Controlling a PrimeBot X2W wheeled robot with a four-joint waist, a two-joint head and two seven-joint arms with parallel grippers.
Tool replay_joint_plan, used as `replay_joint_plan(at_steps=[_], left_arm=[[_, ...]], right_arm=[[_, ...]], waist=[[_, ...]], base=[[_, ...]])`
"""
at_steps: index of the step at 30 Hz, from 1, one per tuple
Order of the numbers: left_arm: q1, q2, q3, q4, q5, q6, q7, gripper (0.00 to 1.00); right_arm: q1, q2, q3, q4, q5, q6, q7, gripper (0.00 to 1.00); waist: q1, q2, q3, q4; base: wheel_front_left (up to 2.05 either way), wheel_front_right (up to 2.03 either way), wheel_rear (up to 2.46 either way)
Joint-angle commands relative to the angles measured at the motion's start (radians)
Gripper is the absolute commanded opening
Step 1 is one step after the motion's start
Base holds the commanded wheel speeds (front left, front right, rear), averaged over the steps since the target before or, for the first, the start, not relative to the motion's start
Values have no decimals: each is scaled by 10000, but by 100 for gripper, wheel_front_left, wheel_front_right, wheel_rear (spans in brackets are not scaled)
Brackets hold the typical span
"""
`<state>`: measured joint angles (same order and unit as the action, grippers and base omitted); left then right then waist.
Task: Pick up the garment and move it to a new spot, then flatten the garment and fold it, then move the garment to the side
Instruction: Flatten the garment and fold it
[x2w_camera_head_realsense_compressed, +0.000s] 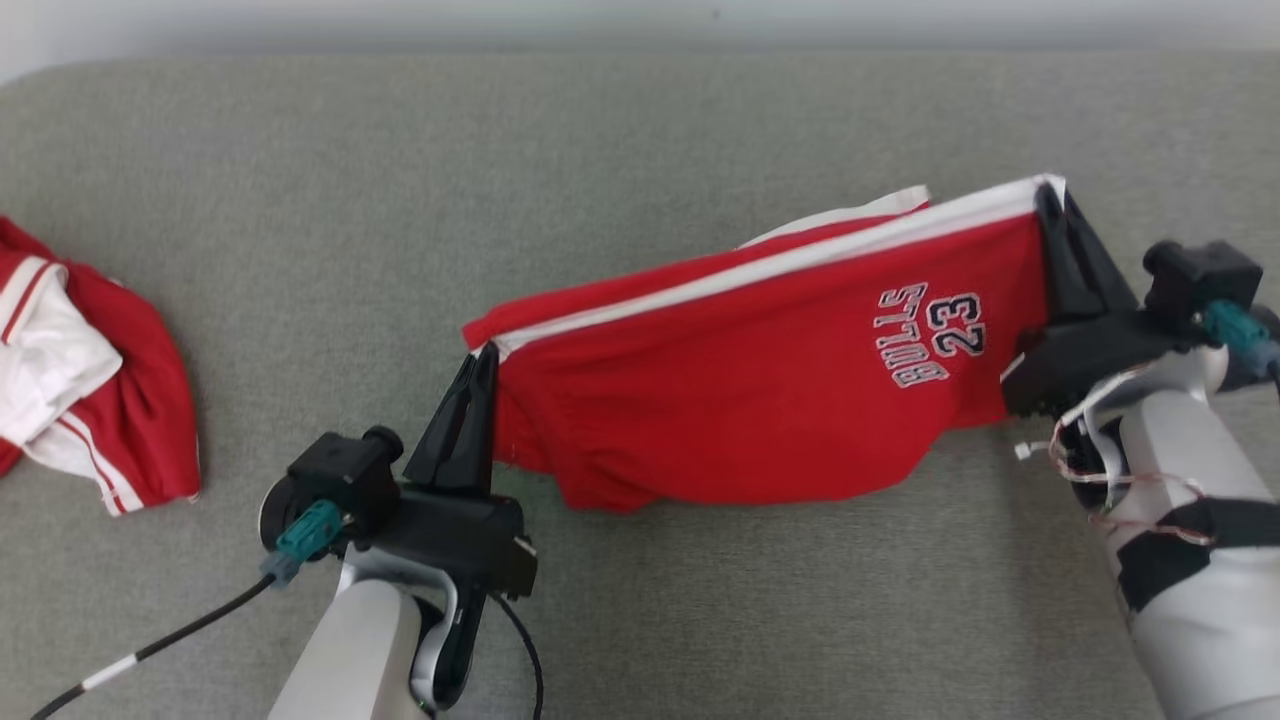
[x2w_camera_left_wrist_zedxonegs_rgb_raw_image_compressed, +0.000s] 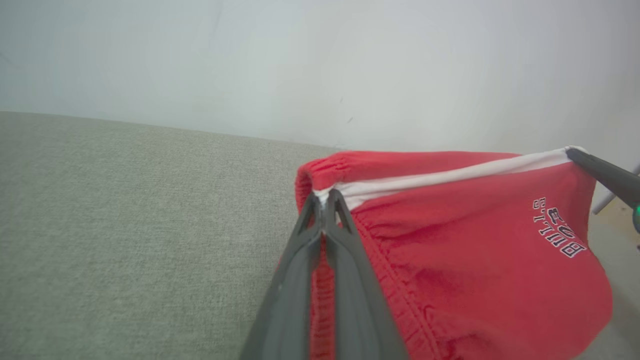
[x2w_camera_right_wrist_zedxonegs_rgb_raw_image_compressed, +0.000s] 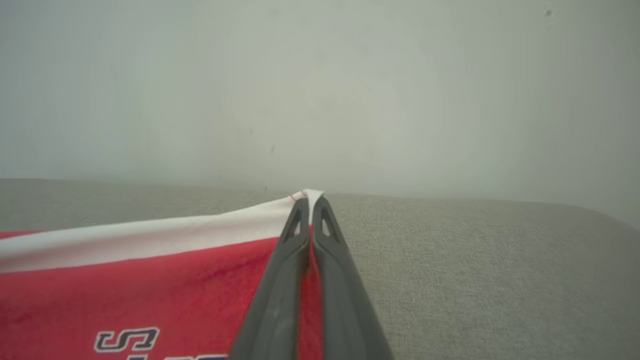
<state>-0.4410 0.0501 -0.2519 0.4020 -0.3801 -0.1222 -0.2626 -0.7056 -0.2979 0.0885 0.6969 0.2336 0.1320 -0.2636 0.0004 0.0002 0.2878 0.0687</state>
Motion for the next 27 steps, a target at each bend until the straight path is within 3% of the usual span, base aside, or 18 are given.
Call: replay_joint_plan(at_steps=[1,12,13,14,15,16,17,27], left_arm=[[-239,7,-84,32,-109,96,-33,0],[-845,7,-794,-11,-237,607,-33,0],[-836,7,-801,3,-244,642,-33,0],[-828,6,-811,9,-242,693,-33,14],[-819,6,-809,3,-212,706,-33,50],[-795,6,-799,8,-187,748,-33,88],[-753,8,-778,25,-162,783,-33,100],[-245,6,-457,-118,185,968,-33,100]], right_arm=[[-286,-82,87,113,-25,-27,-10,0],[-1333,-234,399,1052,-203,-27,-10,0],[-1347,-217,355,1088,-214,-27,-10,45],[-1325,-180,315,1152,-214,-27,-10,81],[-1314,-164,280,1179,-223,-27,-10,100],[-1295,-162,223,1189,-230,-27,-10,100],[-1248,-149,174,1194,-239,-27,-10,100],[-574,21,-120,762,-217,-27,-8,100]], waist=[[-4,-2,657,511],[-4,-2,1125,710],[-4,-2,1124,705],[-4,-2,1118,697],[-4,-2,1110,688],[-4,-2,1095,672],[-4,-2,1065,649],[-4,-2,697,425]], base=[[0,0,0],[0,0,0],[0,0,0],[0,0,0],[0,0,0],[0,0,0],[0,0,0],[0,0,0]])
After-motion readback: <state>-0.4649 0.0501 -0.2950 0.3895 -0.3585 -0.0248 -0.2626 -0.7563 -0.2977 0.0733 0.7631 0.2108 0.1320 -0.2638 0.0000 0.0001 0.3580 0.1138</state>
